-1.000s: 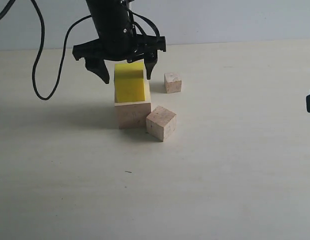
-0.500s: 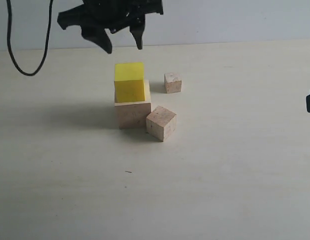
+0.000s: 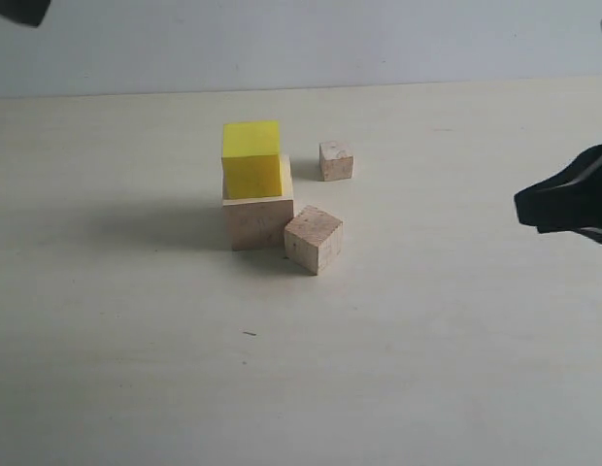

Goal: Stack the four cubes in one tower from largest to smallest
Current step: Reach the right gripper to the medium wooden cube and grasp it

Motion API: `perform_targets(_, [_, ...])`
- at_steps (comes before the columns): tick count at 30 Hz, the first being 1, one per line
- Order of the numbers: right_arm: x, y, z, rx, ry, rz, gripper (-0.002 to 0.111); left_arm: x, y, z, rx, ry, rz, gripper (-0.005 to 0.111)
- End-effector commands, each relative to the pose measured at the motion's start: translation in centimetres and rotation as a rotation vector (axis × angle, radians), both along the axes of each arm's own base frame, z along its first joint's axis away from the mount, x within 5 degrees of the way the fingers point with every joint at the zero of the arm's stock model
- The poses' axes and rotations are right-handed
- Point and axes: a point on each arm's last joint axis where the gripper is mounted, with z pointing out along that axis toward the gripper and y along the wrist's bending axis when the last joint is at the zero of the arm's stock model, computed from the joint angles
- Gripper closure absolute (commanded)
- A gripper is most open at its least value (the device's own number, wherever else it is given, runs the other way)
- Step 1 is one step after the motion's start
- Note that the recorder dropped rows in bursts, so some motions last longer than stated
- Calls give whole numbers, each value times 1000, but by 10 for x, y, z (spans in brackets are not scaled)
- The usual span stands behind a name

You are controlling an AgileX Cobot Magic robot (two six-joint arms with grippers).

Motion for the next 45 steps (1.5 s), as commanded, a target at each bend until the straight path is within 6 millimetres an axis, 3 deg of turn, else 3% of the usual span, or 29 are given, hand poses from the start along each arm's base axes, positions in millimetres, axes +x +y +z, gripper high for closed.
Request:
perform_targets(1, [22,18,-12,48,-11,133,107,-41,29,-28,7,-46,-39,105])
perform_targets(5, [40,32,-20,41,-75,297,96,-59,41,-61,9,-45,-52,105])
perform_targets(12, [66,42,-31,-49,-120,445,79,-61,41,-103,-2,-54,-73,105])
perform_targets(17, [79,49,-55,-54,-110,533,56,-61,39,-110,-26,-64,-77,105])
perform_targets(22, [97,55,-71,-27,-162,489,40,-61,39,-110,-31,-61,-75,105])
perform_targets(30, [108,66,-94,-5,-252,624,38,-64,40,-110,-37,-43,-65,105])
perform_targets(37, [118,71,-111,34,-272,607,38,-71,45,-102,-68,-82,-59,105])
perform_targets(45, [123,97,-129,-52,-265,655,38,-76,49,-96,-87,-112,-57,105])
